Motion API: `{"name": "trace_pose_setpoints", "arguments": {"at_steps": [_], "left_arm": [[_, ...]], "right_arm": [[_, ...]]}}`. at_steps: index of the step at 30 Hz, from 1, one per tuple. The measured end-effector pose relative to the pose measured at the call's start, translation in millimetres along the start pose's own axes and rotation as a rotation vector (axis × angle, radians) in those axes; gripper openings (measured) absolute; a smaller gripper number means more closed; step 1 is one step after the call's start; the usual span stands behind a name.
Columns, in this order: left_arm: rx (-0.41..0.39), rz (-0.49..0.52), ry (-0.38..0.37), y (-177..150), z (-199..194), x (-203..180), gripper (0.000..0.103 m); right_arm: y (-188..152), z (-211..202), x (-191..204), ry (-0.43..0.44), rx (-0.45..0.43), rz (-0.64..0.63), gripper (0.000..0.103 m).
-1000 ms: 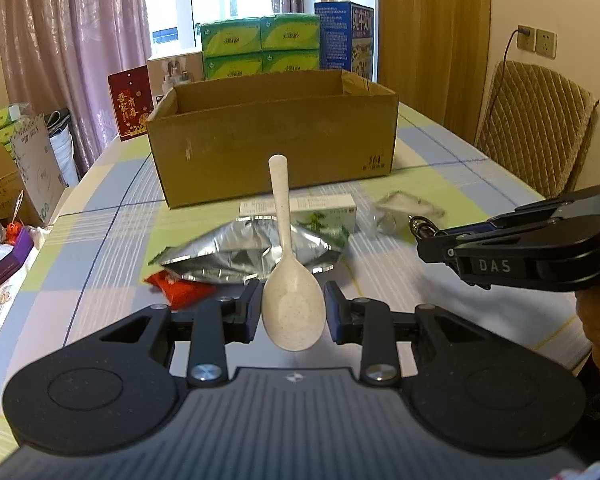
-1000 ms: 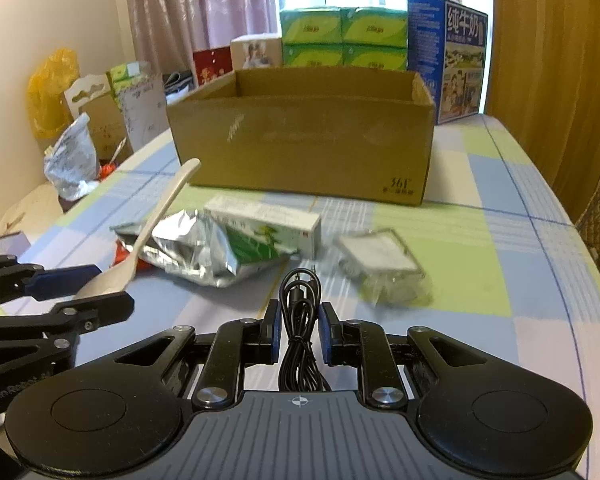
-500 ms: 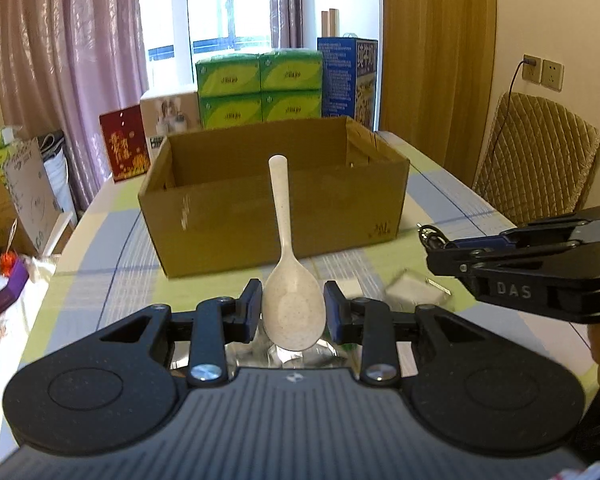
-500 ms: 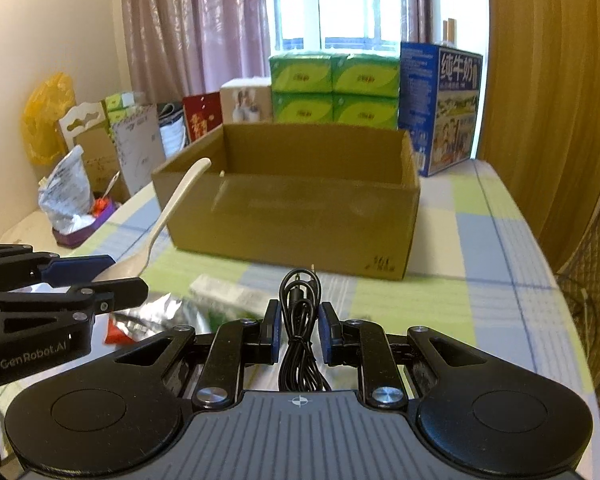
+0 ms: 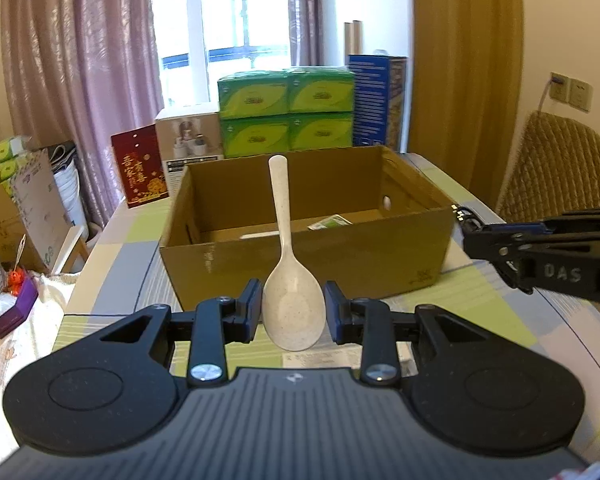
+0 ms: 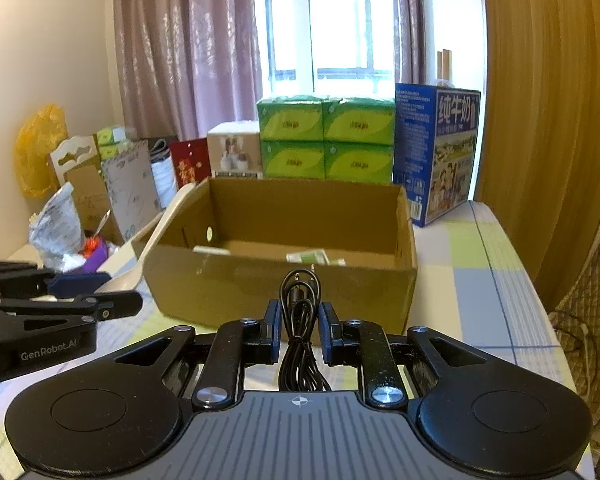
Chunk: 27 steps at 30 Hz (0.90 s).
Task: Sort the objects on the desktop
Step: 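Carry the spoon and cable with both tools into the cardboard box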
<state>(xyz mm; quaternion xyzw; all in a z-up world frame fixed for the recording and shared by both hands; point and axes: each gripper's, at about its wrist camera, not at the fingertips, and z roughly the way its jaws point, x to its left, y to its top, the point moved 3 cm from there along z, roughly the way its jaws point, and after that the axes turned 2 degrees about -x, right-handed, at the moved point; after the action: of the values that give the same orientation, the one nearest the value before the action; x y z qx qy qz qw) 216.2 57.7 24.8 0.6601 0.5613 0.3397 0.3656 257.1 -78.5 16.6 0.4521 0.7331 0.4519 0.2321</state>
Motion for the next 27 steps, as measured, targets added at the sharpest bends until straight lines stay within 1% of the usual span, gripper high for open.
{"name": "trace_pose_setpoints", "arguments": {"at_steps": [5,11,16,19,24,27], "left_arm": [[0.001,-0.034,0.004,9.2,13.0,11.0,0.028],[-0.020,-0.051,0.027,28.1,31.4,24.5,0.028],[-0.021,-0.075,0.032,41.1,50.2,33.7,0.028],[-0.022,-0.073,0.031,47.7,60.1,35.1,0.028],[-0.020,-0.071,0.027,56.0,78.0,38.8,0.028],[-0.016,-0.087,0.023,60.6,88.1,42.0,0.028]], "right_arm": [[17.2,10.4,0.4,-0.002,-0.038,0.003,0.016],[37.9,34.6,0.7,-0.003,-0.061,0.012,0.016],[53.5,57.8,0.5,0.000,-0.072,0.015,0.016],[61.6,70.2,-1.5,-0.001,-0.077,0.024,0.016],[69.0,90.1,-5.1,-0.005,-0.076,0.032,0.016],[73.0,103.3,-6.0,-0.007,-0.074,0.033,0.016]]}}
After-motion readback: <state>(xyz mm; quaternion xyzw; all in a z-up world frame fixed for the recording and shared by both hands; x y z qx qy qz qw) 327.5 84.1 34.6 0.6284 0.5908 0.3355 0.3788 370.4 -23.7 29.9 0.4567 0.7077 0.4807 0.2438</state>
